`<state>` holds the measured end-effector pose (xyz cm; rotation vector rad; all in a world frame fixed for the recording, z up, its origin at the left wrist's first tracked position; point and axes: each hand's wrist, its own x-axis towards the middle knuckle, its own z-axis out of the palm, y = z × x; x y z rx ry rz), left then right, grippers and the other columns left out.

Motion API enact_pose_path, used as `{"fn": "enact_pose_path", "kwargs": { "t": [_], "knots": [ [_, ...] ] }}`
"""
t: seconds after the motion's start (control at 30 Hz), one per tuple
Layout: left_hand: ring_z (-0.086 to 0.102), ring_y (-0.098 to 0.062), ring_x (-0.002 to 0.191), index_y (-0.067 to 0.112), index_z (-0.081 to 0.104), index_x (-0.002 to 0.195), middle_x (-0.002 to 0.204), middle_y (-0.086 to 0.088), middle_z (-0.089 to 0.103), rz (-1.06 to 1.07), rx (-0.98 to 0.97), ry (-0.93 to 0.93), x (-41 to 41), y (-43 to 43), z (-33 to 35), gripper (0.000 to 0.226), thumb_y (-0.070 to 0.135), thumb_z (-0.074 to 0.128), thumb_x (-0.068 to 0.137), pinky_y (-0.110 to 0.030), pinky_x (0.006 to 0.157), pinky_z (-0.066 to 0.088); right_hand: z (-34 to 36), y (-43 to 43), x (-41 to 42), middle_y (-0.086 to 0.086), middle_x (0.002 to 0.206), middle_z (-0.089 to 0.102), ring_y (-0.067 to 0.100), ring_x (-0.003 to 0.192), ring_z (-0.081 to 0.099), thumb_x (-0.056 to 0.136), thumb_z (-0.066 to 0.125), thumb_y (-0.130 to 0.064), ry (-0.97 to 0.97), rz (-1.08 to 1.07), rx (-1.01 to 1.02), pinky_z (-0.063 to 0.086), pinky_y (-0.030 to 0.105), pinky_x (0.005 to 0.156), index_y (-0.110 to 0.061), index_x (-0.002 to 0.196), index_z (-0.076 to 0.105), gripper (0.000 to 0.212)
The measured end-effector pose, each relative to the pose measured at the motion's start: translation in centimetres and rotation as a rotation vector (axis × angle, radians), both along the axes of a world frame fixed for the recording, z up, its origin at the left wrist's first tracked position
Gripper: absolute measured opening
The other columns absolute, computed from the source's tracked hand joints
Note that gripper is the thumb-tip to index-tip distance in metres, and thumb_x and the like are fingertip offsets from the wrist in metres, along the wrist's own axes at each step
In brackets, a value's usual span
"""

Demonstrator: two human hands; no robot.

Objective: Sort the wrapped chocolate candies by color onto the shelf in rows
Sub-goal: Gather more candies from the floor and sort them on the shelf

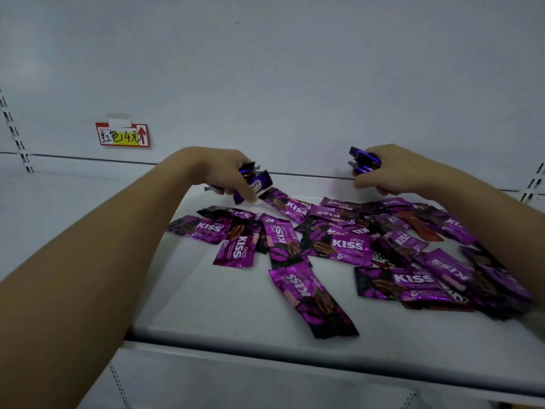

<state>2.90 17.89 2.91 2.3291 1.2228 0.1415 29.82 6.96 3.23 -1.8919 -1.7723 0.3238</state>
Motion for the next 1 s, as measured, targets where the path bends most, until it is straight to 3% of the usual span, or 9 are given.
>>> {"fn": "enact_pose_path", "kwargs": {
  "t": [0.17, 0.23, 0.3, 0.43, 0.53, 0.63, 0.8, 0.9, 1.0],
  "knots": [
    [0.041, -0.012, 0.050, 0.010, 0.055, 0.095, 0.071, -0.008, 0.047, 0.021, -0.133, -0.307, -0.6, -0.8, 1.0, 0.011, 0.008, 0.062, 0.088, -0.025, 0.052, 0.039, 0.2, 0.0, -0.4, 0.008, 0.075, 0.058, 0.019, 0.053, 0.049, 0.083, 0.068, -0.020, 0.006, 0.002, -0.094, 0.038, 0.026, 0.049, 0.002, 0.104, 0.060, 0.031],
    [0.044, -0.011, 0.053, 0.015, 0.059, 0.112, 0.080, -0.006, 0.052, 0.026, -0.163, -0.391, -0.7, -1.1, 1.3, 0.024, 0.007, 0.058, 0.090, -0.024, 0.054, 0.041, 0.6, -0.6, -0.6, 0.006, 0.075, 0.058, 0.018, 0.053, 0.049, 0.083, 0.069, -0.022, 0.010, 0.025, -0.106, 0.038, 0.027, 0.050, 0.000, 0.109, 0.061, 0.035],
    [0.050, -0.012, 0.063, 0.017, 0.061, 0.111, 0.090, -0.004, 0.057, 0.007, -0.192, -0.405, -0.7, -1.5, 1.6, 0.023, 0.007, 0.058, 0.090, -0.023, 0.057, 0.044, 0.9, -1.5, -1.5, 0.006, 0.076, 0.059, 0.020, 0.056, 0.050, 0.081, 0.071, -0.028, 0.023, 0.112, -0.114, 0.039, 0.029, 0.055, -0.008, 0.111, 0.063, 0.037],
    [0.058, -0.016, 0.081, 0.011, 0.058, 0.091, 0.098, -0.005, 0.064, -0.061, -0.128, -0.299, -0.5, -2.4, 2.1, 0.010, 0.001, 0.059, 0.087, -0.023, 0.060, 0.047, -0.6, -2.1, -5.6, 0.003, 0.072, 0.061, 0.024, 0.062, 0.055, 0.071, 0.069, -0.059, -0.183, 0.253, -0.237, 0.043, 0.032, 0.064, -0.019, 0.089, 0.066, 0.043],
    [0.066, -0.017, 0.081, 0.005, 0.058, 0.096, 0.103, -0.007, 0.071, -0.121, -0.125, -0.143, -0.5, -2.9, 2.5, 0.011, -0.001, 0.060, 0.087, -0.028, 0.063, 0.048, -2.2, -0.5, -6.6, 0.002, 0.067, 0.055, 0.021, 0.062, 0.051, 0.075, 0.069, -0.055, -0.349, 0.136, -0.168, 0.037, 0.029, 0.058, -0.012, 0.078, 0.057, 0.044],
    [0.057, -0.015, 0.063, 0.007, 0.059, 0.089, 0.086, -0.016, 0.063, -0.185, -0.172, 0.140, -0.2, -4.0, 2.8, 0.015, 0.011, 0.071, 0.081, -0.025, 0.053, 0.044, -2.1, -0.2, -5.1, 0.003, 0.063, 0.056, 0.019, 0.055, 0.051, 0.078, 0.068, -0.042, -0.315, 0.050, -0.175, 0.037, 0.026, 0.053, -0.009, 0.077, 0.060, 0.034],
    [0.045, -0.016, 0.050, 0.013, 0.062, 0.068, 0.058, -0.003, 0.054, -0.136, -0.196, 0.455, 1.9, -5.4, 2.6, 0.046, 0.046, 0.084, 0.046, -0.027, 0.052, 0.038, 0.8, -1.0, -0.7, 0.008, 0.060, 0.057, 0.020, 0.048, 0.048, 0.074, 0.074, -0.043, -0.107, -0.073, -0.178, 0.036, 0.024, 0.050, -0.007, 0.070, 0.059, 0.039],
    [0.047, -0.019, 0.053, 0.010, 0.065, 0.078, 0.063, -0.005, 0.057, -0.098, -0.117, 0.559, 2.1, -5.1, 2.3, 0.061, 0.052, 0.085, 0.039, -0.027, 0.055, 0.042, 0.6, -0.9, 1.6, 0.008, 0.064, 0.060, 0.024, 0.055, 0.054, 0.065, 0.075, -0.056, -0.382, -0.205, -0.375, 0.040, 0.026, 0.055, -0.005, 0.075, 0.062, 0.054],
    [0.051, -0.021, 0.061, 0.007, 0.064, 0.092, 0.074, -0.010, 0.058, -0.059, -0.090, 0.475, 0.9, -4.5, 2.2, 0.052, 0.036, 0.088, 0.055, -0.026, 0.054, 0.044, -0.2, -0.8, 1.9, 0.007, 0.061, 0.055, 0.023, 0.050, 0.048, 0.056, 0.076, -0.060, -0.309, -0.141, -0.559, 0.039, 0.028, 0.056, -0.010, 0.069, 0.060, 0.054]
  ]
}}
